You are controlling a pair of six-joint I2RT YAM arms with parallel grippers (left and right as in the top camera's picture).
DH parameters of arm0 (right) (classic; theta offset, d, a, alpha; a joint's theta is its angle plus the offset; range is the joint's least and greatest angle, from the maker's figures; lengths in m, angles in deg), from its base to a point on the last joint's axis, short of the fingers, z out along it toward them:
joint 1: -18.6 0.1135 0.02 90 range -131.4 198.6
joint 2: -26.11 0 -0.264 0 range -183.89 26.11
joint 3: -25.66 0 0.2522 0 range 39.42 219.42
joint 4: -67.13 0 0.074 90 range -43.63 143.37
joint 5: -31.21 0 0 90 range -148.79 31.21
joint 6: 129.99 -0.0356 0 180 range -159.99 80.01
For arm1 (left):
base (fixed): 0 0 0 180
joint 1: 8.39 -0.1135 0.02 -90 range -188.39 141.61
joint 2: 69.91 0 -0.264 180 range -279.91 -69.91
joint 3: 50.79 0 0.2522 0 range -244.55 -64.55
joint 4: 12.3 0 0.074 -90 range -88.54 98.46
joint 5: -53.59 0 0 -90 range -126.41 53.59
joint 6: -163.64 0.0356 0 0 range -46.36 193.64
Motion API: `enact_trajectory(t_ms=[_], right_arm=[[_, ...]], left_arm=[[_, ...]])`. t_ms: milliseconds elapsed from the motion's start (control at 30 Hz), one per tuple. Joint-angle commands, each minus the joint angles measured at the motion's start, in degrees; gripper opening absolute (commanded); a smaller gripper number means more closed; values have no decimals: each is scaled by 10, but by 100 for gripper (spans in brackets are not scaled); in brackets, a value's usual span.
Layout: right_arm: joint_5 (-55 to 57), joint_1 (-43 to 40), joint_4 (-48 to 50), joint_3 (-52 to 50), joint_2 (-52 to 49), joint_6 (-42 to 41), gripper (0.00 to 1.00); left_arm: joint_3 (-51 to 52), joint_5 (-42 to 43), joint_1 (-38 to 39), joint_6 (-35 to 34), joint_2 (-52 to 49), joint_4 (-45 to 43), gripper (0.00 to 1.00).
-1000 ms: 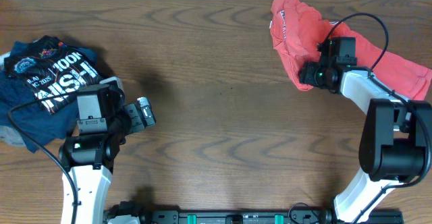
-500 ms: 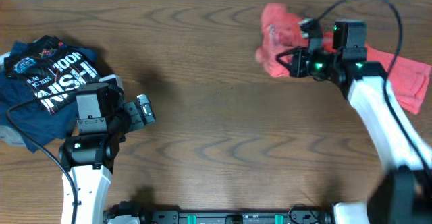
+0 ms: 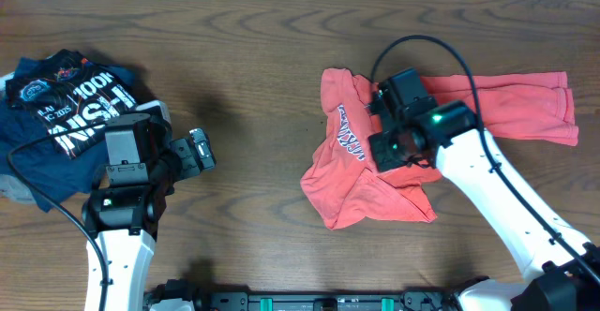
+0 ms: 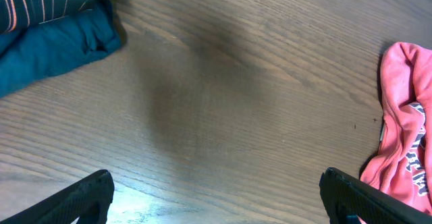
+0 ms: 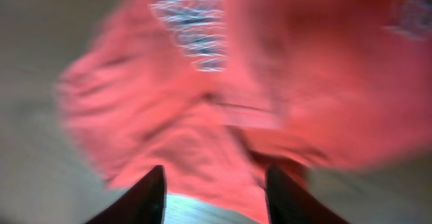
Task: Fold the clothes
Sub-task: 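Grasp the shirt's left edge with the left gripper, right grasps right edge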
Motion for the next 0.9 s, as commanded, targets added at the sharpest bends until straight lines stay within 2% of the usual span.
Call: enact_trajectory(t_ms=[0, 67, 167, 300, 500, 667, 867], right_arm=[[129, -41, -2, 3, 20, -95, 61], [124, -71, -5, 3, 23, -95, 66], [96, -121, -11, 3, 23, -90, 85], [67, -174, -17, 3, 23, -77, 92], [64, -217, -30, 3, 23, -76, 93], [64, -231, -44, 3, 23, -75, 94], [64, -237, -50, 3, 23, -65, 94]], left_arm=[[-10, 34, -2, -17, 0, -3, 98], [-10, 109, -2, -21, 0, -3, 98], [-3, 195, 17, -47, -5, -3, 98], [12, 231, 91, -112, -30, 3, 98], [20, 224, 242, -245, -107, 1, 98], [20, 205, 336, -367, -198, -20, 98], [20, 206, 415, -441, -314, -91, 98]])
